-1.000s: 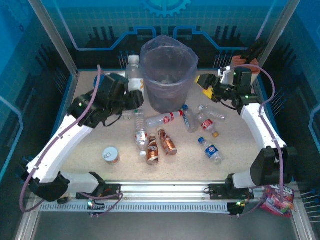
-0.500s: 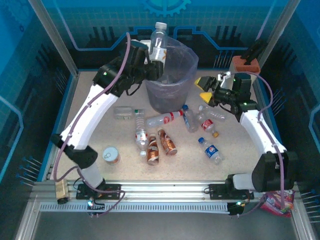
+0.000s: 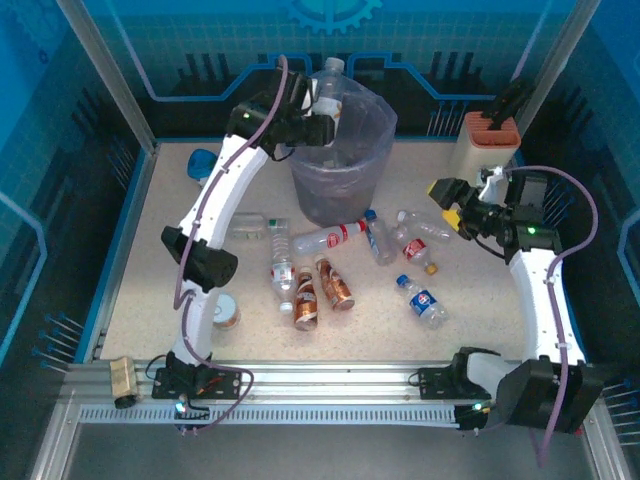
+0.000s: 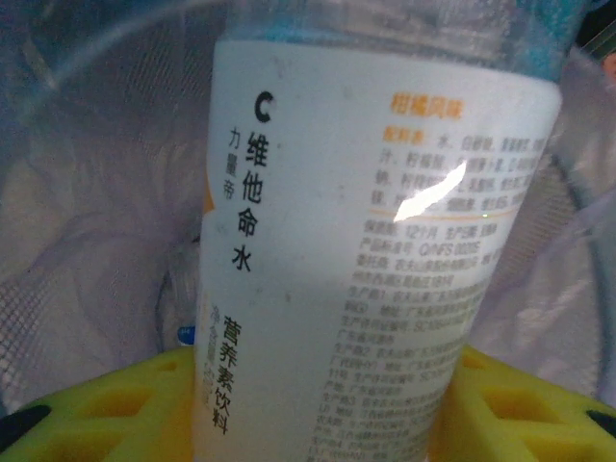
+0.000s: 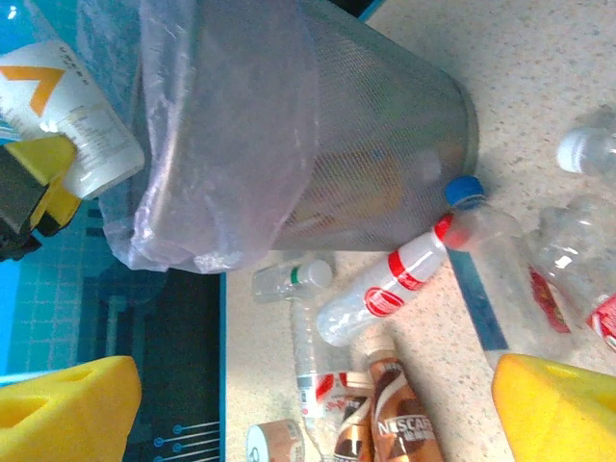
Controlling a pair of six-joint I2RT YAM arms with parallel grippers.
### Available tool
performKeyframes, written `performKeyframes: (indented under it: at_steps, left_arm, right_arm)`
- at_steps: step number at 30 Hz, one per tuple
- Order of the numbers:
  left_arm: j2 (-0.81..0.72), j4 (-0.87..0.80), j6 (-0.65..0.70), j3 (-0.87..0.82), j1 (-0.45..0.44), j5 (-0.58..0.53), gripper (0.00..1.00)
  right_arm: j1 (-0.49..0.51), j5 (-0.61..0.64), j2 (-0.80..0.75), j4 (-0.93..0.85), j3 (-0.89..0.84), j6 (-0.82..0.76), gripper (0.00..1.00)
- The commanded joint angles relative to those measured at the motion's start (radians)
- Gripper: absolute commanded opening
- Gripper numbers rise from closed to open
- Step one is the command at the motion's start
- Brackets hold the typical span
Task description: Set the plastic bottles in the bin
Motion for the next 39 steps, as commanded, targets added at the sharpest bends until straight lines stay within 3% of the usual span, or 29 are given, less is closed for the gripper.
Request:
performKeyframes:
  at_steps: [1, 6, 12, 20, 27, 34, 39]
  left_arm:
    - [0.027, -0.037, 0.015, 0.044, 0.004, 0.060, 0.27]
    - [0.060, -0.068, 0.035, 0.042, 0.006, 0.062, 0.32]
    - [0.078, -0.075, 0.050, 0.040, 0.007, 0.076, 0.59]
    - [0.071, -0.043, 0.045, 0.041, 0.008, 0.092, 0.81]
    - [0.061, -0.010, 0.036, 0.041, 0.007, 0.101, 0.81]
    - [0.018, 0.039, 0.023, 0.042, 0.008, 0.115, 0.81]
    - [-0.030, 0.075, 0.021, 0.041, 0.008, 0.113, 0.87]
  right_arm:
    - [-0.018, -0.001, -0.016, -0.094, -0.004, -0.070, 0.95]
    - [-0.026, 0.042, -0.026, -0.133, -0.032, -0.103, 0.95]
    - [-0.031, 0.097, -0.044, -0.174, -0.069, -0.142, 0.96]
    - [-0.033, 0.214, -0.048, -0.277, -0.033, -0.259, 0.96]
    - [-0.004, 0.350, -0.061, -0.381, -0.026, -0.331, 0.96]
    - [0.193, 0.587, -0.043, -0.501, -0.038, -0.334, 0.95]
    - [0.301, 0.663, -0.018, -0.531, -0.092, -0.300, 0.95]
